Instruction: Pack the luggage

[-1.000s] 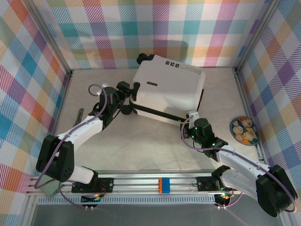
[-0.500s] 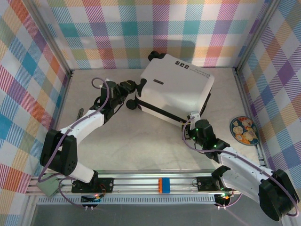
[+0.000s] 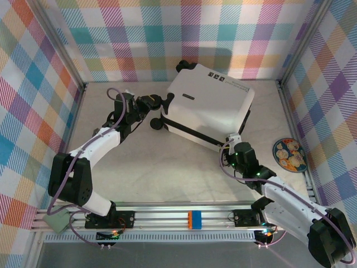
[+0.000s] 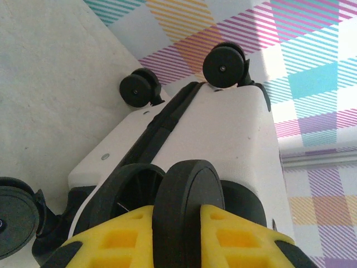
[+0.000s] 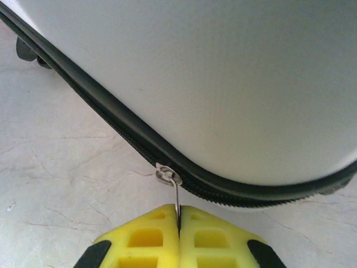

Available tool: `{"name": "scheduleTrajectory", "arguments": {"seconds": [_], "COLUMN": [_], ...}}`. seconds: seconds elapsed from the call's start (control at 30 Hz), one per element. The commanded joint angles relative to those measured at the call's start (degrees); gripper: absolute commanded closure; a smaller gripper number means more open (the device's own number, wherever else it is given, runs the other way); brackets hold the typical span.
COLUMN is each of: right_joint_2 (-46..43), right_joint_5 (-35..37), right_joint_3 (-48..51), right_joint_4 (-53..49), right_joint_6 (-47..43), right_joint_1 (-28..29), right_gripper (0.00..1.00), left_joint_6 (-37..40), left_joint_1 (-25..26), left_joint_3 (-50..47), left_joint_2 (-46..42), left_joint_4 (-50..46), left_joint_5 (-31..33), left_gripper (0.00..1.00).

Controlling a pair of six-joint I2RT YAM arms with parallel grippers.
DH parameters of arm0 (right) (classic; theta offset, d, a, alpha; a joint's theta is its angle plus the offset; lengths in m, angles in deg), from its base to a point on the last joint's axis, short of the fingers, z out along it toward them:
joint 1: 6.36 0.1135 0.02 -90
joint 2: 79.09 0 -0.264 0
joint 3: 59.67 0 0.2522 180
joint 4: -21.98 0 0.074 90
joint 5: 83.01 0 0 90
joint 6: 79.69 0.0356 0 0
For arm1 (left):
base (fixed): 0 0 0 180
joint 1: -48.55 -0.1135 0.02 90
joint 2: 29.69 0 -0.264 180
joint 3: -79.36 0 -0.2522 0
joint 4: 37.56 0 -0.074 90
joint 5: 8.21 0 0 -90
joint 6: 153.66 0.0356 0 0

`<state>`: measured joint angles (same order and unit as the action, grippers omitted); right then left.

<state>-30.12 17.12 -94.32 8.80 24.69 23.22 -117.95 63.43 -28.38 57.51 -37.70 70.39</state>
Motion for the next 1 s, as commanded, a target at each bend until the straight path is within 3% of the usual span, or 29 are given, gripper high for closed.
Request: {"name": "scheduleTrajectory", "arguments": {"seconds": [0.0,0.23,0.47,0.63,0.77,0.97], "right_joint_2": [-2.3,-2.4,-1.9,-5.3,-6.2,1.0], "right_joint_5": [5.9,1.9,4.4,-8.4,-11.3,-10.7], "right_joint_3": [-2.6,-3.7,-5.3,-2.0,-1.1,-3.4], "right_joint_4": [-2.5,-3.6,-5.1,3.1,6.2,9.9], "right_joint_6": [1.5,1.2,1.0,-4.2,-8.3,-13.9], "right_joint_1": [-4.2,-7.3,-7.4,-6.7,-1.3,10.2], "right_gripper": [1.0,1.0,1.0,1.0,1.0,1.0], "left_joint_6": [3.0,6.2,10.6,13.1,15.3,20.1], "left_joint_1": [-4.6,-8.3,-11.3,-15.2,-17.2,-19.4], "left_joint_3": [1.3,9.4,19.1,27.6,32.4,40.2], "left_joint_2": [2.5,8.0,13.9,18.7,21.4,25.5], "left_joint_4": [-2.9,-5.5,-11.1,-16.5,-19.8,-26.3], "left_joint_5": [2.0,-3.0,-6.5,-9.9,-10.8,-13.2], "left_gripper": [0.91,0.92,0.93,0.94,0.94,0.94]}}
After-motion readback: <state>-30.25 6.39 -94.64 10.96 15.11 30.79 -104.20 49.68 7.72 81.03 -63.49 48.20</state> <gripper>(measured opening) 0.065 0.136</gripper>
